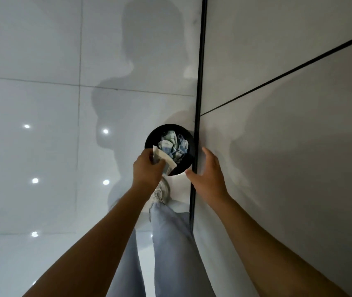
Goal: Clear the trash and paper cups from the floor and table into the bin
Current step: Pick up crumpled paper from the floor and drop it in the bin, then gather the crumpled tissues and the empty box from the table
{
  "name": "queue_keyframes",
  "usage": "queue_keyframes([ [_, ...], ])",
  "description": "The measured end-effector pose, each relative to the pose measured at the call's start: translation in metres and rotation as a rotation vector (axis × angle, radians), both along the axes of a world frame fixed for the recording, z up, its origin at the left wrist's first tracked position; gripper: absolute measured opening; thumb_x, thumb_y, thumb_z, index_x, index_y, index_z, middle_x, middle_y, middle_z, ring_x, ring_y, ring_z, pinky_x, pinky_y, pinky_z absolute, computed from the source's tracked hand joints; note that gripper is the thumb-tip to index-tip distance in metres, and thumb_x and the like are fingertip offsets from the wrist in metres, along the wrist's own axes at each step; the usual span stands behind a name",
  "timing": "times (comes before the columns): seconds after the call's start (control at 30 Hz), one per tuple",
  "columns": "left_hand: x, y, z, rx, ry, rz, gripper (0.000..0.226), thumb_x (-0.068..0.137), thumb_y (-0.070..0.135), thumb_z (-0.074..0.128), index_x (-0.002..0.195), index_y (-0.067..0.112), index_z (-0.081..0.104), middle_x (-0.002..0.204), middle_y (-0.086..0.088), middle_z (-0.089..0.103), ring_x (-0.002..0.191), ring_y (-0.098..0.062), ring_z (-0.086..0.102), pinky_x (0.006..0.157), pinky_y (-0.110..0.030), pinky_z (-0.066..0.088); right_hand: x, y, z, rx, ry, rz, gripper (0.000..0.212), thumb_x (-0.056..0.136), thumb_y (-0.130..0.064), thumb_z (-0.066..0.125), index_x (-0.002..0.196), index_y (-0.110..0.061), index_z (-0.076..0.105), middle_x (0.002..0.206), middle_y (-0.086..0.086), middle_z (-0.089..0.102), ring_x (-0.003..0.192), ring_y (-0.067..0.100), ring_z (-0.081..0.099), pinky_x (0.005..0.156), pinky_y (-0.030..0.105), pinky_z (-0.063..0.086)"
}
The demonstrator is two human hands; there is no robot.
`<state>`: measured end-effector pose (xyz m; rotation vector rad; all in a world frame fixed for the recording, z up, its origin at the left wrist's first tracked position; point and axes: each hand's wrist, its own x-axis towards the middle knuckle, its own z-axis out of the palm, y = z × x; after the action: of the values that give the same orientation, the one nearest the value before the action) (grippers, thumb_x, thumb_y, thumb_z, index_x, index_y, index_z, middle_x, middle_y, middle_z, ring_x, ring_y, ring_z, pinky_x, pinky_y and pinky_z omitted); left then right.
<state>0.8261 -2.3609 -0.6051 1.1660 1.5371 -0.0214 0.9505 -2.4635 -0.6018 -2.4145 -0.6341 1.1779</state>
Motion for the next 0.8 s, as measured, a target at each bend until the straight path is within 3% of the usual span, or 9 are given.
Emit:
queue_keyframes([
  [0.17, 0.030, 0.001, -0.026, -0.036, 0.022, -0.135, 0.048, 0.088, 0.023, 0.063, 0.132, 0.009, 0.050, 0.123, -0.010, 0.061, 0.110, -0.024, 0.058, 0.087, -0.028, 0.045, 0.005, -0.005, 0.009, 0.005, -0.008, 0.017, 0.074, 0.087, -0.027, 0.065, 0.148, -0.024, 0.022, 0.153, -0.003, 0.027, 0.138, 0.014, 0.030, 0.095, 0.015, 0.027],
  [0.27, 0.021, -0.005, -0.020, -0.045, 0.002, -0.132, 0.044, 0.090, 0.024, 0.061, 0.130, 0.008, 0.053, 0.126, -0.011, 0.060, 0.115, -0.025, 0.057, 0.091, -0.026, 0.041, 0.004, -0.005, 0.017, -0.009, -0.003, 0.073, 0.072, 0.088, -0.027, 0.063, 0.148, -0.025, 0.022, 0.152, -0.004, 0.027, 0.137, 0.014, 0.030, 0.095, 0.016, 0.026],
  [0.37, -0.010, -0.006, 0.001, -0.035, 0.012, -0.103, 0.034, 0.090, 0.023, 0.061, 0.121, 0.008, 0.060, 0.118, -0.010, 0.065, 0.105, -0.022, 0.060, 0.087, -0.027, 0.043, -0.004, 0.001, 0.033, -0.013, 0.014, 0.129, 0.072, 0.088, -0.027, 0.063, 0.147, -0.026, 0.023, 0.152, -0.002, 0.028, 0.137, 0.014, 0.031, 0.094, 0.017, 0.028],
  [0.47, -0.058, 0.002, 0.038, -0.012, 0.040, 0.021, 0.035, 0.092, 0.024, 0.059, 0.124, 0.013, 0.058, 0.122, -0.005, 0.062, 0.099, -0.010, 0.055, 0.084, -0.023, 0.041, -0.022, 0.023, 0.062, -0.014, 0.056, 0.213, 0.073, 0.087, -0.028, 0.065, 0.148, -0.024, 0.024, 0.152, 0.001, 0.029, 0.137, 0.018, 0.032, 0.102, 0.023, 0.033],
  [0.57, -0.110, 0.018, 0.092, 0.054, 0.032, 0.203, 0.035, 0.092, 0.023, 0.058, 0.126, 0.013, 0.057, 0.123, -0.002, 0.061, 0.103, -0.010, 0.055, 0.088, -0.024, 0.041, -0.045, 0.063, 0.101, 0.048, 0.065, 0.313, 0.072, 0.086, -0.024, 0.066, 0.147, -0.018, 0.029, 0.150, 0.006, 0.033, 0.137, 0.021, 0.034, 0.111, 0.032, 0.033],
  [0.8, -0.251, 0.033, 0.226, 0.328, -0.045, 0.576, 0.028, 0.092, 0.021, 0.058, 0.120, 0.019, 0.059, 0.114, 0.008, 0.061, 0.102, -0.006, 0.057, 0.084, -0.018, 0.040, -0.170, 0.162, 0.211, 0.277, 0.050, 0.692, 0.066, 0.089, -0.028, 0.062, 0.146, -0.021, 0.028, 0.150, -0.001, 0.032, 0.136, 0.020, 0.032, 0.104, 0.030, 0.030],
])
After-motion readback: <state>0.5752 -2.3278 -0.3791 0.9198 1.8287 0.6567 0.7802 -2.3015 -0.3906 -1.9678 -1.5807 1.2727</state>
